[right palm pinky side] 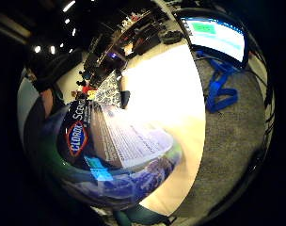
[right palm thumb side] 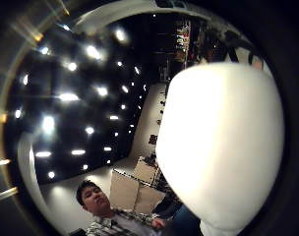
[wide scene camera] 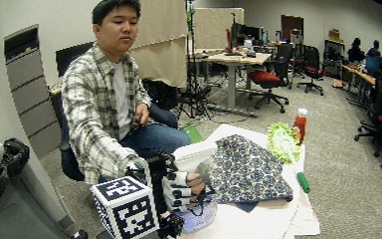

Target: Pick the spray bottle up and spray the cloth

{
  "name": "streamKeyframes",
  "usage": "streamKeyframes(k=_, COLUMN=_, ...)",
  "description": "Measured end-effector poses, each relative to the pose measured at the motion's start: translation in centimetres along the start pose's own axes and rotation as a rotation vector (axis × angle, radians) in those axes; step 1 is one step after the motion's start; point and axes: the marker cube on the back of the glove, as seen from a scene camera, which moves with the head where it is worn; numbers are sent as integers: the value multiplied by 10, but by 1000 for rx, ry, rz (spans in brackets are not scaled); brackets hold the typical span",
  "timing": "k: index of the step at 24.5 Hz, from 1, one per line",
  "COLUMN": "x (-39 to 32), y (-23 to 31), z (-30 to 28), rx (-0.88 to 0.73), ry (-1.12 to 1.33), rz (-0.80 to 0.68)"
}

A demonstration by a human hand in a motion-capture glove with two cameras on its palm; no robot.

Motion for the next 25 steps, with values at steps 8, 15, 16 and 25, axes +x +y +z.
streamKeyframes(k=8, x=-3, y=2, z=3, rx=38, ry=36, rz=4)
streamKeyframes(k=15, x=-28, y=3, z=13, rx=-69, ry=187, rz=-25)
streamKeyframes(k=16, x=-33, y=2, z=13, rx=-86, ry=216, rz=-36)
streamKeyframes(k=25, x=-85, y=7, z=33, rx=-194, ry=422, rz=-102)
